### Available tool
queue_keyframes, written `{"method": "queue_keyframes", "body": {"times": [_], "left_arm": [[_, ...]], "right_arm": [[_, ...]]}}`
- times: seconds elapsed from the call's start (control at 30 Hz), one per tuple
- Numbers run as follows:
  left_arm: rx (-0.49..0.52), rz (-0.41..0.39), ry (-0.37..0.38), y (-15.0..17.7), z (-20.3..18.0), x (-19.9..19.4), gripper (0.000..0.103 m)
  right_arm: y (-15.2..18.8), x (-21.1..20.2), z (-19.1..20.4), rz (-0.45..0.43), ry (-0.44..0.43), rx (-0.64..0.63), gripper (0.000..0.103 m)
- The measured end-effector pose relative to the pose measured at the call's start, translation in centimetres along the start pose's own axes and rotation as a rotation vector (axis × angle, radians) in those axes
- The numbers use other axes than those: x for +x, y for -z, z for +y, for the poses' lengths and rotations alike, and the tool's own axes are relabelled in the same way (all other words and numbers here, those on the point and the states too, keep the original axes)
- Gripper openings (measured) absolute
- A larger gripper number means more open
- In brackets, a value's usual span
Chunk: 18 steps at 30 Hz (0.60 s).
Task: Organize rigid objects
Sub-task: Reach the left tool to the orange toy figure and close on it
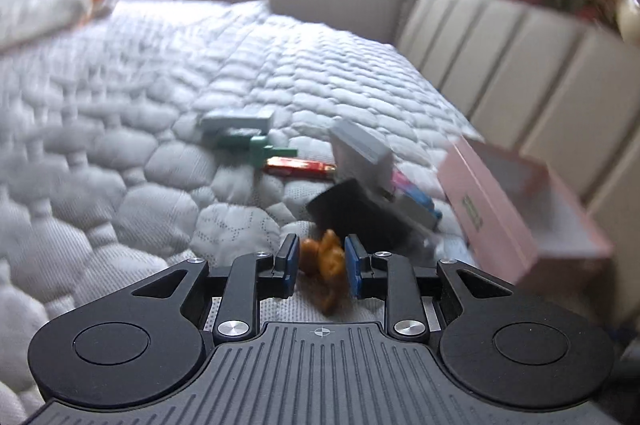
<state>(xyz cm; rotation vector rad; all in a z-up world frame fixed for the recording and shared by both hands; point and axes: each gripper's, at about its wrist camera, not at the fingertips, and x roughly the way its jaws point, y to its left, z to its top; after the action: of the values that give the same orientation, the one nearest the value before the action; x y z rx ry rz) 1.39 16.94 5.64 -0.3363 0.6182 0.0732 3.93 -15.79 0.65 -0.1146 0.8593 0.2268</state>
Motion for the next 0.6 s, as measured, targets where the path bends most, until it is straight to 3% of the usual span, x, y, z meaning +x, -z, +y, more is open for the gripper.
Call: {"method": "queue_keyframes", "body": {"times": [0.07,0.2,0.33,0.47,0.6], "left_arm": [[-0.034,0.010,0.007,-0.3,-0.1,0.9,0.027],[0.051,0.066,-0.072,0.4,-1.8,3.4,0.032],[0.113,0.050,-0.108,1.2,-2.3,4.1,0.041],[0.137,0.020,-0.079,1.8,-1.7,4.2,0.044],[0.155,0.026,-0.044,1.8,-1.2,4.3,0.044]], "right_arm": [[0.1,0.0,0.1,-0.009,0.002,-0.011,0.103],[0.2,-0.1,0.0,-0.016,-0.008,-0.012,0.103],[0.2,-0.3,-0.3,-0.006,-0.013,0.000,0.103],[-0.3,0.0,-0.2,0.023,-0.005,0.009,0.103],[-0.1,0.0,0.1,-0.006,0.001,-0.017,0.103]]}}
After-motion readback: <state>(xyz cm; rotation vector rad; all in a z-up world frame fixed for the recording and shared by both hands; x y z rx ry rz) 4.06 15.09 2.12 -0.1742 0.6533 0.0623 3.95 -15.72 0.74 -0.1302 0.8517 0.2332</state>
